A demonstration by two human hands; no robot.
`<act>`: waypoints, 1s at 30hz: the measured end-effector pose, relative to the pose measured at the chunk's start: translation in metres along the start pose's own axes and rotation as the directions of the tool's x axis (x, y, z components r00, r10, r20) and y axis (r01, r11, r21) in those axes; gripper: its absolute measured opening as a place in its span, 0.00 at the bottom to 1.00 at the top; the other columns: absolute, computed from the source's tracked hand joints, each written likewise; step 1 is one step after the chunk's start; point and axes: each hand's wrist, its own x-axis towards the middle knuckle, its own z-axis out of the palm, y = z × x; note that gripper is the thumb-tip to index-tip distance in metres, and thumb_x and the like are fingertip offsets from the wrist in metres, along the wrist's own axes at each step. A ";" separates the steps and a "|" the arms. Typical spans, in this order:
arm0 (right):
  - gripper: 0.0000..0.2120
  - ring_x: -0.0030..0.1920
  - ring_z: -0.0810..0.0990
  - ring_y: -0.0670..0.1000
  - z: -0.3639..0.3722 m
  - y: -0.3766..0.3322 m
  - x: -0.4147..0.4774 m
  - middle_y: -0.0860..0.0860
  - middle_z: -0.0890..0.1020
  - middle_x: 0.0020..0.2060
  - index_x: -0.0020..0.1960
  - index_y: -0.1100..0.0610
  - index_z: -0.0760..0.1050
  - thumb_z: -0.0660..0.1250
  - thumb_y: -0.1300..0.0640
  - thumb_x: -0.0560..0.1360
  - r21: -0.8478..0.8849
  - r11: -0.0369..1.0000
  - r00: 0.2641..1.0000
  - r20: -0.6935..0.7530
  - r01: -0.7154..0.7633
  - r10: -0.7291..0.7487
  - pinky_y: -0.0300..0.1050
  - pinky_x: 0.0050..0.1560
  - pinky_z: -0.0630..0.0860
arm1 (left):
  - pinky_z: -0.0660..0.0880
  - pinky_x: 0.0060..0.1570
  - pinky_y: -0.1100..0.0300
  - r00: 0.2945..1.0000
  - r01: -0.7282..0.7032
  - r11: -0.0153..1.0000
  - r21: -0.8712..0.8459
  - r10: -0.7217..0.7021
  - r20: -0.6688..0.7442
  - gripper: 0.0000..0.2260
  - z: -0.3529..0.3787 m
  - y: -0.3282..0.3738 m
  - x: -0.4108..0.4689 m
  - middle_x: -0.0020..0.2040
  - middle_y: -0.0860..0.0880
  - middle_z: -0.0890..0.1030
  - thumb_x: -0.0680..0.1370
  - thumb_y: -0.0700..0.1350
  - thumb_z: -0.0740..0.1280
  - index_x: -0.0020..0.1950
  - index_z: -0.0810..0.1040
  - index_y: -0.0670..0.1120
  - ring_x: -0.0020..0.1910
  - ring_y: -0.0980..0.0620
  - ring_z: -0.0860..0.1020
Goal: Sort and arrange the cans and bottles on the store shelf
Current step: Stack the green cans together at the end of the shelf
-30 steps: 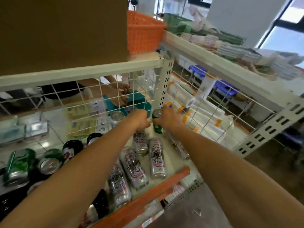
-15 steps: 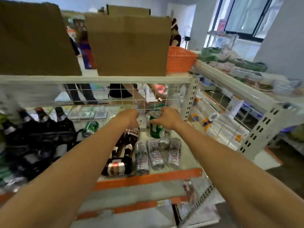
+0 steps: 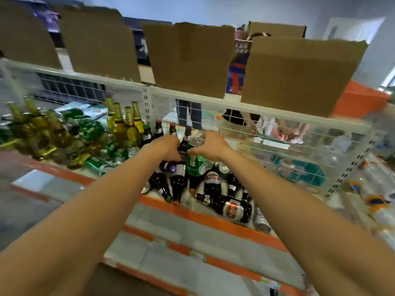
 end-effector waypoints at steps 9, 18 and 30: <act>0.31 0.50 0.77 0.57 0.124 -0.182 0.055 0.54 0.76 0.49 0.59 0.60 0.73 0.76 0.40 0.68 0.024 0.993 0.979 0.163 0.118 -0.120 0.45 0.38 0.68 | 0.78 0.52 0.52 0.968 0.246 0.968 -0.044 -0.248 -0.041 0.19 -0.025 -0.221 -0.074 0.56 0.45 0.79 0.74 0.48 0.72 0.62 0.76 0.44 0.53 0.45 0.78; 0.25 0.44 0.78 0.55 0.243 -0.403 0.079 0.55 0.79 0.44 0.51 0.60 0.74 0.76 0.42 0.68 0.039 0.951 0.921 0.236 0.308 -0.308 0.49 0.39 0.72 | 0.76 0.59 0.49 0.877 0.476 0.872 -0.118 -0.481 -0.017 0.22 -0.041 -0.446 -0.168 0.61 0.44 0.79 0.72 0.49 0.75 0.64 0.77 0.43 0.58 0.44 0.77; 0.15 0.43 0.78 0.53 0.356 -0.594 0.117 0.56 0.80 0.44 0.45 0.54 0.75 0.76 0.47 0.69 0.143 0.828 0.727 0.414 0.543 -0.548 0.39 0.33 0.70 | 0.71 0.64 0.54 0.752 0.646 0.726 -0.237 -0.659 0.029 0.32 -0.045 -0.629 -0.256 0.71 0.45 0.71 0.73 0.53 0.75 0.73 0.70 0.43 0.68 0.45 0.72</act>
